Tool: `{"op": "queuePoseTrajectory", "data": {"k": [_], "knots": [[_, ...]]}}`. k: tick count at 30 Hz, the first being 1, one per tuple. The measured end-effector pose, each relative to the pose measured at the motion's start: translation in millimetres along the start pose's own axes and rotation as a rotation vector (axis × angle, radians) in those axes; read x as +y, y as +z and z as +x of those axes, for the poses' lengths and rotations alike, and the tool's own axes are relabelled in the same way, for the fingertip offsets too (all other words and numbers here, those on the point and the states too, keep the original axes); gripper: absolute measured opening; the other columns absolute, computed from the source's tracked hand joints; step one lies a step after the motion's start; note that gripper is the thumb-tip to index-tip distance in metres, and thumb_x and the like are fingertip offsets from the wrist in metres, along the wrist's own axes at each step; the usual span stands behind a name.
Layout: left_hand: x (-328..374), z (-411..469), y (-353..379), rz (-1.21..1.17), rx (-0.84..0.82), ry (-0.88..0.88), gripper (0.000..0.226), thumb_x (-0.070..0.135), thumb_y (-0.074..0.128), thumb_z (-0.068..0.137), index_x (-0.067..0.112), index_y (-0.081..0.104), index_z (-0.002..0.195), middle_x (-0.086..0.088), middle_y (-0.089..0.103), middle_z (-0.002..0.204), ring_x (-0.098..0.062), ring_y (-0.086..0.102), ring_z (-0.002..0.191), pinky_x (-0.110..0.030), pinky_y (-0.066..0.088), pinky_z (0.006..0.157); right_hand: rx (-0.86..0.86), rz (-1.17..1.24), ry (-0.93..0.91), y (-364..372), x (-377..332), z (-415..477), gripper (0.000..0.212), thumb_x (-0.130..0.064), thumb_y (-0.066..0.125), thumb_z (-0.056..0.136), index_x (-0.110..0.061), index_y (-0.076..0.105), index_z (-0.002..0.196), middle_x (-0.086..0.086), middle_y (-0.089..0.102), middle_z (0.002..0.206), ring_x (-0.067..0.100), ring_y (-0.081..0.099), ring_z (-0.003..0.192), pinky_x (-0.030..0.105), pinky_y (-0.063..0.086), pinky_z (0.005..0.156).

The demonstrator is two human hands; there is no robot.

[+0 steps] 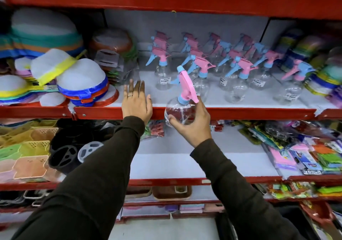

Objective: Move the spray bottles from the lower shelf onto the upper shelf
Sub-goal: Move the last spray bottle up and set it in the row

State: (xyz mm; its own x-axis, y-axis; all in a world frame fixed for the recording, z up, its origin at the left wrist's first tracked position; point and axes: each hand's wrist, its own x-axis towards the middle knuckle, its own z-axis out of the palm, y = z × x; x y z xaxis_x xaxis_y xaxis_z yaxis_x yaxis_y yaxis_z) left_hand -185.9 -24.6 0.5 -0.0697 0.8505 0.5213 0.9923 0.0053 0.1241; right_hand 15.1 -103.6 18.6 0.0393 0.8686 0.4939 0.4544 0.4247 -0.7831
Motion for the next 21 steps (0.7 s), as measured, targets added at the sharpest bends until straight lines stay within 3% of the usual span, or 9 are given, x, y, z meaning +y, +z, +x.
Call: {"op": "queuePoseTrajectory", "data": {"k": [4, 14, 18, 21], "knots": [[-1, -1, 0, -0.011, 0.014, 0.000, 0.063, 0.034, 0.023, 0.095, 0.001, 0.034, 0.148, -0.016, 0.038, 0.155, -0.032, 0.017, 0.151, -0.046, 0.007, 0.123, 0.030, 0.020, -0.040, 7, -12, 34, 0.064, -0.041, 0.084, 0.067, -0.025, 0.055, 0.122, -0.008, 0.064, 0.110, 0.004, 0.058, 0.099, 0.015, 0.048, 0.086], [-1, -1, -1, -0.003, 0.018, 0.001, 0.061, 0.033, 0.027, 0.096, 0.001, 0.035, 0.148, -0.016, 0.039, 0.154, -0.032, 0.021, 0.150, -0.044, 0.005, 0.123, -0.086, -0.101, 0.024, 53, 5, 86, 0.072, -0.049, 0.079, 0.068, -0.022, 0.057, 0.131, 0.003, 0.053, 0.126, 0.019, 0.055, 0.117, 0.039, 0.050, 0.101], [0, -1, -1, -0.022, 0.025, -0.007, 0.060, 0.032, 0.031, 0.096, 0.003, 0.035, 0.148, -0.014, 0.039, 0.155, -0.031, 0.020, 0.150, -0.045, 0.008, 0.124, -0.110, -0.136, 0.036, 61, 9, 93, 0.066, -0.044, 0.081, 0.069, -0.017, 0.060, 0.127, 0.005, 0.057, 0.118, 0.020, 0.060, 0.106, 0.036, 0.052, 0.096], [0, 0, -2, -0.027, 0.026, -0.006, 0.060, 0.032, 0.031, 0.097, 0.003, 0.034, 0.149, -0.014, 0.038, 0.155, -0.031, 0.019, 0.150, -0.045, 0.007, 0.124, -0.128, -0.140, 0.067, 64, 11, 95, 0.071, -0.044, 0.080, 0.071, -0.016, 0.058, 0.131, 0.005, 0.058, 0.124, 0.021, 0.060, 0.109, 0.037, 0.052, 0.098]]}}
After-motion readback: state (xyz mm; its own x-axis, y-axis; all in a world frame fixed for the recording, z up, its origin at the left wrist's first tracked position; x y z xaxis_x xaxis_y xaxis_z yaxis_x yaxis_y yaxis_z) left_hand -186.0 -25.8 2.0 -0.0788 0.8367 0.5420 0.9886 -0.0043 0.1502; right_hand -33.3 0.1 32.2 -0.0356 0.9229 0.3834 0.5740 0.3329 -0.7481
